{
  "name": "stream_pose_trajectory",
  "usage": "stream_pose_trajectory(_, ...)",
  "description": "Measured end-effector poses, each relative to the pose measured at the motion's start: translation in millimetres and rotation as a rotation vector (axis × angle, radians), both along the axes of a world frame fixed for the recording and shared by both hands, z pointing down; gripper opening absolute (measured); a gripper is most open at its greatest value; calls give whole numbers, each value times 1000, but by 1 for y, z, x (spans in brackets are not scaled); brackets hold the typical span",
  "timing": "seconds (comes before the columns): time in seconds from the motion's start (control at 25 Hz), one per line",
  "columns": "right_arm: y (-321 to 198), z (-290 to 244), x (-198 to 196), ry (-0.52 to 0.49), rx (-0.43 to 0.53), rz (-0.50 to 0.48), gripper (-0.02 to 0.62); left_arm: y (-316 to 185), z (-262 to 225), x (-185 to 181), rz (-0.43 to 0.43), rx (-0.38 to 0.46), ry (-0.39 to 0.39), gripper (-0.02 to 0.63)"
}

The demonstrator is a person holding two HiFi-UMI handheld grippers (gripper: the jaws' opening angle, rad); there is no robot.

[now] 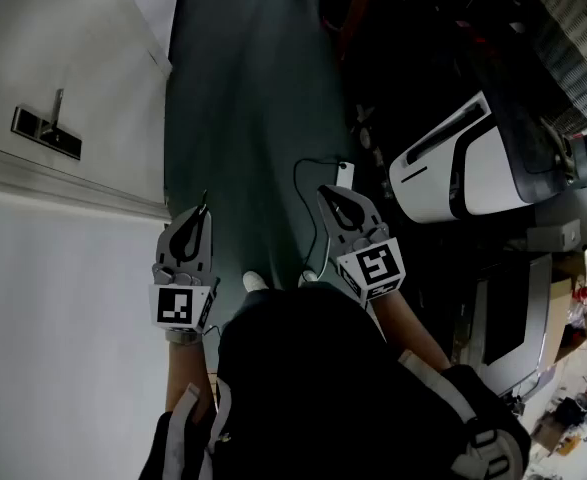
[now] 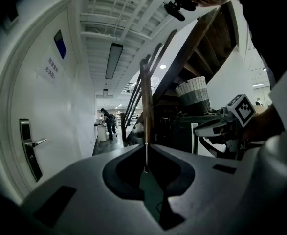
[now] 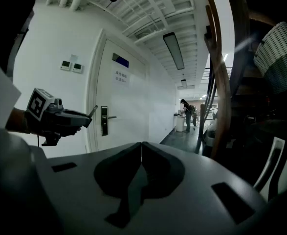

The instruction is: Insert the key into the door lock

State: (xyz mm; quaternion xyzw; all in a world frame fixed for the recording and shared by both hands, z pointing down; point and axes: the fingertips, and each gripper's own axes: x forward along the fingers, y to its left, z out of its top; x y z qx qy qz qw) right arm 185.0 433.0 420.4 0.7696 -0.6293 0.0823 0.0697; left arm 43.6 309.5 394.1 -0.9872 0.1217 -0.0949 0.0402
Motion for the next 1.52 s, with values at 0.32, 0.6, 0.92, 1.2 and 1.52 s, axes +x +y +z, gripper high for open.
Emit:
stream_pose_trajectory(0.32,-29,-7,-32,-9,-7,11,17,-29,3,-31,1,-35,9,26)
stream_pose_trajectory(0.6,-69,1,-66,-72,-17,25,18,-68,8,-84,-28,-69,7,26)
stream_pose_trajectory(0.92,-147,3,-126,-50,-37,-77,18,-131,16,-162,-152,-87,47,26)
stream_pose_trajectory(1.2,-199,5,-146,-31,-57,-168,18,-158,26,-189,-223,-104,57,26)
stream_pose_trajectory(1.52,-268,27,-138,-73,-85,-260,18,-211,42,-182,-313,-123,29,26)
